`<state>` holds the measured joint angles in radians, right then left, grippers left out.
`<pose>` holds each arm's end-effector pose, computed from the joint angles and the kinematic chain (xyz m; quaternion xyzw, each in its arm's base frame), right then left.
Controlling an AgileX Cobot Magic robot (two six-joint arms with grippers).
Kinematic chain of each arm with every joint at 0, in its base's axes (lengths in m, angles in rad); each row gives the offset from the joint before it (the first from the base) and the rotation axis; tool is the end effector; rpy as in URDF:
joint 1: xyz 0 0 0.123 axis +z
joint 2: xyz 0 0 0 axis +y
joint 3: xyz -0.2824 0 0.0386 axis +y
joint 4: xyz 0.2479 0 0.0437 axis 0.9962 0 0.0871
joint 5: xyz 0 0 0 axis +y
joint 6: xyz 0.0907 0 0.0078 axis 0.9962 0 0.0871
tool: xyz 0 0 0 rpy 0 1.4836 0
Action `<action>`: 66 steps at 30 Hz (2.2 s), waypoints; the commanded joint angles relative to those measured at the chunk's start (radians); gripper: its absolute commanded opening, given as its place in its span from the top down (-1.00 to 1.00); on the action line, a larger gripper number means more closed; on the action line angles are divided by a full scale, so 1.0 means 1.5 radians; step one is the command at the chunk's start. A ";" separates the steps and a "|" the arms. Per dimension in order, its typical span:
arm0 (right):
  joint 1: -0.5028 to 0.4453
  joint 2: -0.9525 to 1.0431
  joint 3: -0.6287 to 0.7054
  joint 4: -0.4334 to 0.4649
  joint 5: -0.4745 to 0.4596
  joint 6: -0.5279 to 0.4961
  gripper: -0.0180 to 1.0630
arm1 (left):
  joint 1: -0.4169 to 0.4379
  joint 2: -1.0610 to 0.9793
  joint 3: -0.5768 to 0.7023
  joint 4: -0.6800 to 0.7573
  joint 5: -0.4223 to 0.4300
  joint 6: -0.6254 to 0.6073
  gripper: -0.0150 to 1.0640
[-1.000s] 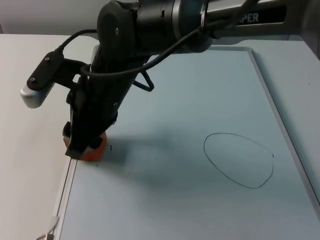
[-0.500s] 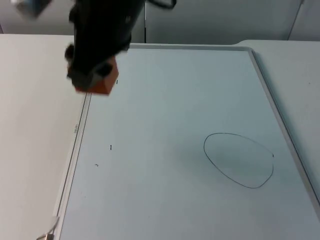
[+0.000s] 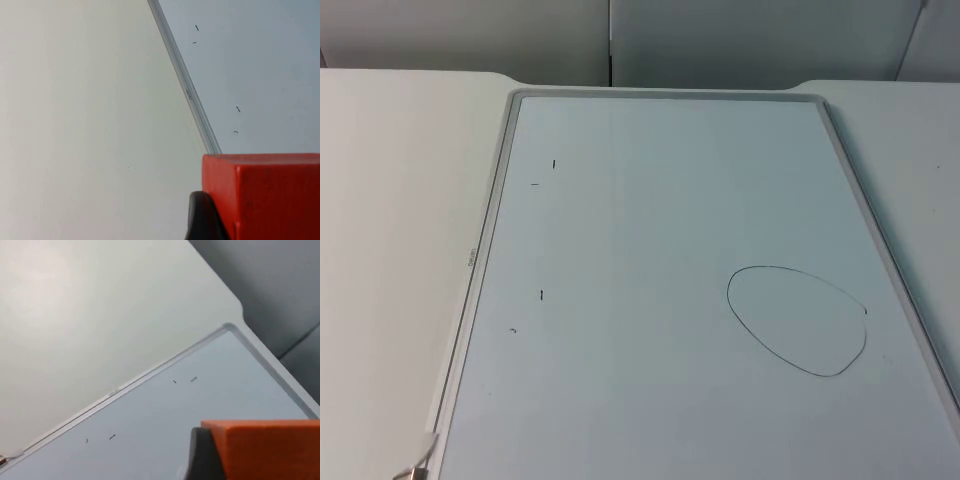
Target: Pick up one cube with the left hand and another cube with the right hand. First place the cube in the right hand at the target position, then stack the cube in the left hand on top.
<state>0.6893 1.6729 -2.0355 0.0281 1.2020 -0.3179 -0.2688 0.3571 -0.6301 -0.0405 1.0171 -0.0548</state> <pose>0.2684 0.2243 0.4665 -0.4432 0.8032 0.0873 0.3885 0.0453 -0.0157 0.3112 0.0939 0.8923 -0.0910 0.4321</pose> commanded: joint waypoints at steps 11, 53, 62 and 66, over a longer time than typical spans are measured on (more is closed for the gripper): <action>-0.121 -0.176 0.338 -0.003 -0.063 0.078 0.97 | -0.002 -0.005 0.000 -0.004 -0.005 -0.005 0.97; -0.121 0.087 0.792 -0.057 -0.642 0.246 0.97 | -0.002 -0.005 0.000 -0.004 -0.005 -0.004 0.97; -0.121 0.135 0.789 -0.058 -0.692 0.246 0.97 | -0.002 -0.005 0.000 -0.004 -0.005 -0.004 0.97; -0.121 0.145 0.789 -0.068 -0.698 0.248 0.97 | -0.002 -0.005 0.000 -0.004 -0.005 -0.004 0.97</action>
<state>0.5125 1.8865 -0.8534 -0.0611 0.1751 0.0486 -0.2688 0.3571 -0.6301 -0.0421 1.0171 -0.0548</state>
